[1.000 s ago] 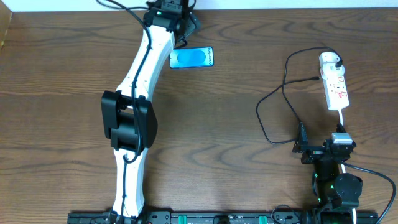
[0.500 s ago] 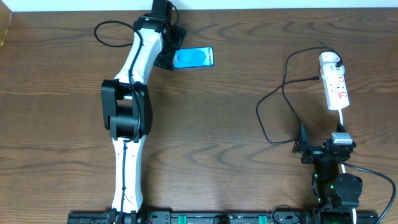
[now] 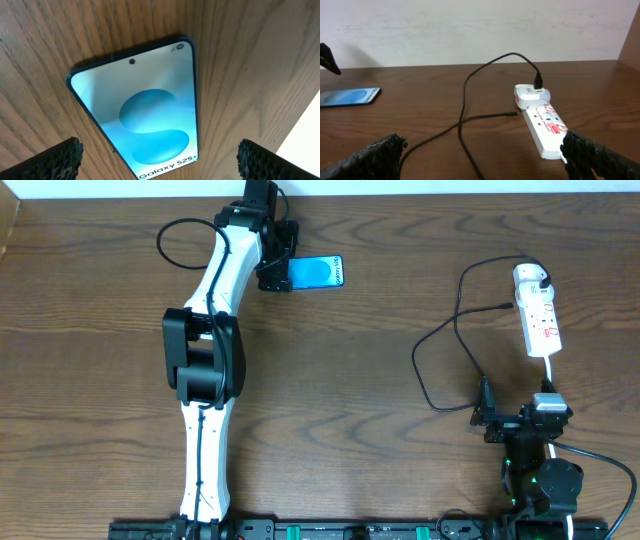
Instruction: Plug charger to phone and switch on socket
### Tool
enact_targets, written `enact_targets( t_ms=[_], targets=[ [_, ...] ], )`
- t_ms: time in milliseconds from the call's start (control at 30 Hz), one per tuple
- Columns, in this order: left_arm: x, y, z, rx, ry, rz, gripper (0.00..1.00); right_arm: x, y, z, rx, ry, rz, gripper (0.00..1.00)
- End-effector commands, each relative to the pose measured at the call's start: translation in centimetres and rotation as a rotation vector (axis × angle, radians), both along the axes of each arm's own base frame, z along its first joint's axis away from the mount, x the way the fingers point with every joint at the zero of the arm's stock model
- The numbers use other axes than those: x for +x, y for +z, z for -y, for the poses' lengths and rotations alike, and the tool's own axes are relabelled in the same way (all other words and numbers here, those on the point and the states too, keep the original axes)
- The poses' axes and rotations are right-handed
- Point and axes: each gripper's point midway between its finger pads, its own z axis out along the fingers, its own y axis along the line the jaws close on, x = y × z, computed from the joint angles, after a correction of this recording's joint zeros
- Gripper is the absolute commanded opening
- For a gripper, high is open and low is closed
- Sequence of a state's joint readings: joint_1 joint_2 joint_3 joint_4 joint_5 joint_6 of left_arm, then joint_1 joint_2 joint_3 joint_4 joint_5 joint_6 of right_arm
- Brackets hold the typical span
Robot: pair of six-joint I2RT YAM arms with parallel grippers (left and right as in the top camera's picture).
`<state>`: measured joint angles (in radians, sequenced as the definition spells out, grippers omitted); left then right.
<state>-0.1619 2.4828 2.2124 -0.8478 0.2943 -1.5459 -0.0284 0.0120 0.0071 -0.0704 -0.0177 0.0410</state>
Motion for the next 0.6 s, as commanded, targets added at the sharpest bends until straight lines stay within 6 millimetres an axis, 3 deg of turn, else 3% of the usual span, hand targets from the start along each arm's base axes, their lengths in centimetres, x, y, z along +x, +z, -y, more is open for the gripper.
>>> enact_targets(
  t_ms=[0, 233, 400, 500, 567],
  targets=[
    [0.2, -2.1, 0.5, -0.042, 0.024, -0.036, 0.98, 0.0, 0.0, -0.1, 0.005, 0.0, 0.0, 0.99],
    [-0.1, -5.6, 1.2, -0.132, 0.038, -0.106, 0.98, 0.0, 0.0, -0.1, 0.005, 0.0, 0.0, 0.99],
    [-0.2, -6.4, 0.9, -0.134, 0.048, -0.121, 0.98, 0.0, 0.0, -0.1, 0.005, 0.0, 0.0, 0.99],
    [-0.1, -6.4, 0.7, -0.133, 0.056, -0.122, 0.85, 0.0, 0.0, -0.1, 0.005, 0.0, 0.0, 0.99],
    [-0.2, -6.4, 0.6, -0.134, 0.06, -0.128, 0.84, 0.0, 0.0, -0.1, 0.005, 0.0, 0.0, 0.99]
  ],
)
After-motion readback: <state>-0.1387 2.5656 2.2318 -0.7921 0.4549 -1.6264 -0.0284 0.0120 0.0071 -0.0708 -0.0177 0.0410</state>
